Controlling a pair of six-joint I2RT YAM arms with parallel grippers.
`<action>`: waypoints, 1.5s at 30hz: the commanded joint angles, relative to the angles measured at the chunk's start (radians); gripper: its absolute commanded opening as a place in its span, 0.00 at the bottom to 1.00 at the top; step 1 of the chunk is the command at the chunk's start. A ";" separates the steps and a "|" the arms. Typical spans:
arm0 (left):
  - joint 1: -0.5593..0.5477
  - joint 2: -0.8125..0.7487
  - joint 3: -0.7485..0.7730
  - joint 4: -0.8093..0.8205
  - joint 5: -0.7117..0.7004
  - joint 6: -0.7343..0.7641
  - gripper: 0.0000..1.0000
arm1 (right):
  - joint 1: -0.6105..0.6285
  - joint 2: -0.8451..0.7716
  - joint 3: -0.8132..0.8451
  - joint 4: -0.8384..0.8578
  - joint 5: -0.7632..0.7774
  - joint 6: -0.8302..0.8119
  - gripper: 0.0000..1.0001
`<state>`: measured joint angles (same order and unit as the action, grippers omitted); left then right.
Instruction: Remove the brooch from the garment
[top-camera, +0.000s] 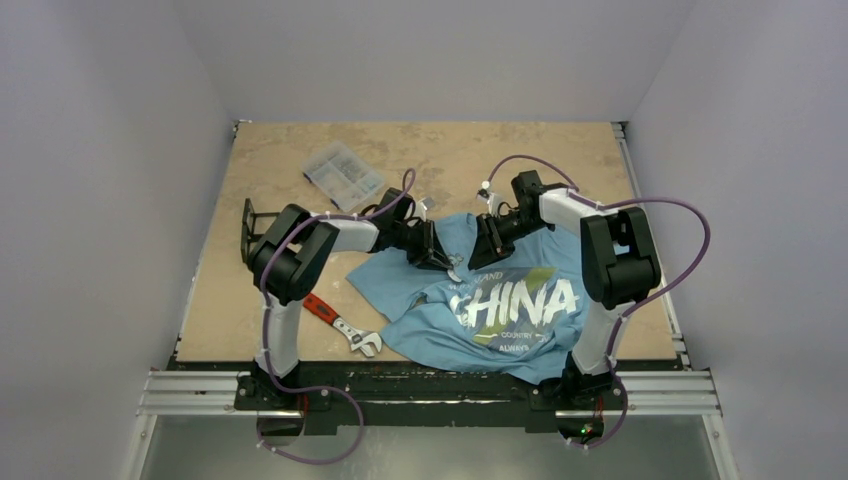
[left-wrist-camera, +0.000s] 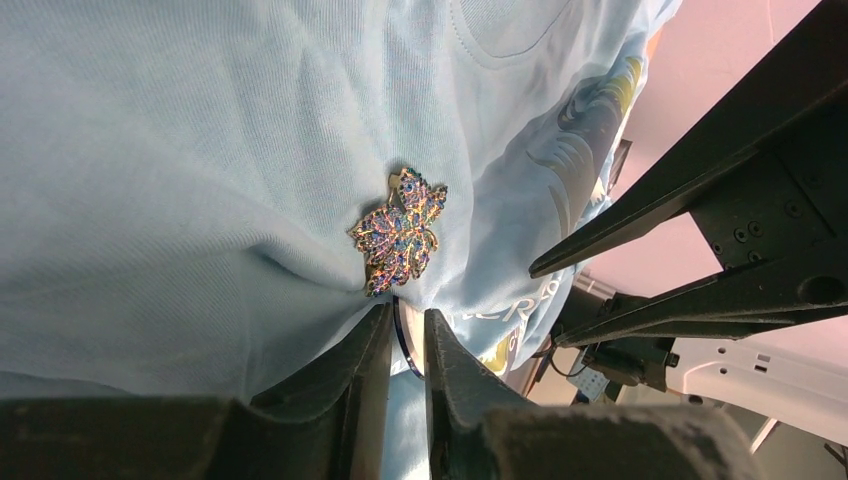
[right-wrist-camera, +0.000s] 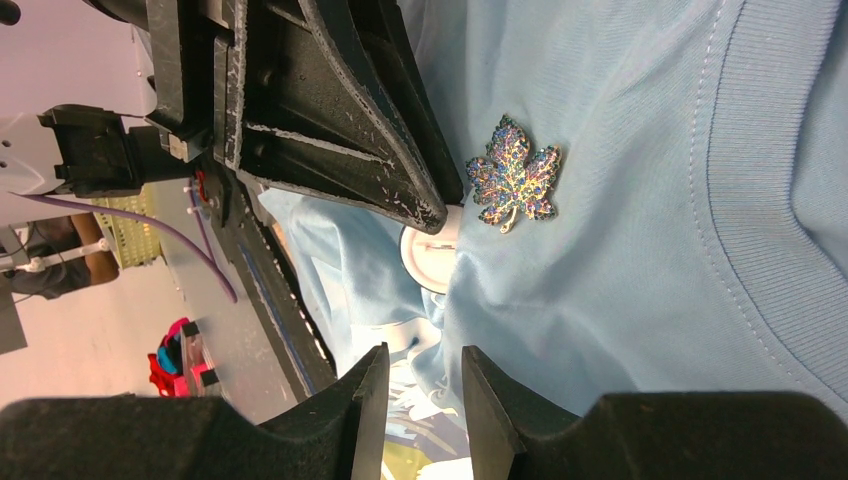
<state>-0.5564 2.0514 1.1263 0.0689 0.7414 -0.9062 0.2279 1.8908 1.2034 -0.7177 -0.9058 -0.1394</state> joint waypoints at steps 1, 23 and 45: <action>0.006 0.010 0.023 0.011 0.021 -0.001 0.19 | -0.004 -0.028 -0.002 0.004 -0.001 -0.015 0.37; 0.010 -0.028 0.043 0.035 0.075 0.111 0.00 | -0.004 -0.029 0.012 0.018 0.004 -0.028 0.43; 0.035 0.026 0.067 0.307 0.252 0.055 0.00 | -0.005 0.025 0.012 0.141 -0.095 0.004 0.57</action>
<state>-0.5270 2.0666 1.1702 0.2760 0.9443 -0.8150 0.2279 1.9171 1.2068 -0.6380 -0.9508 -0.1520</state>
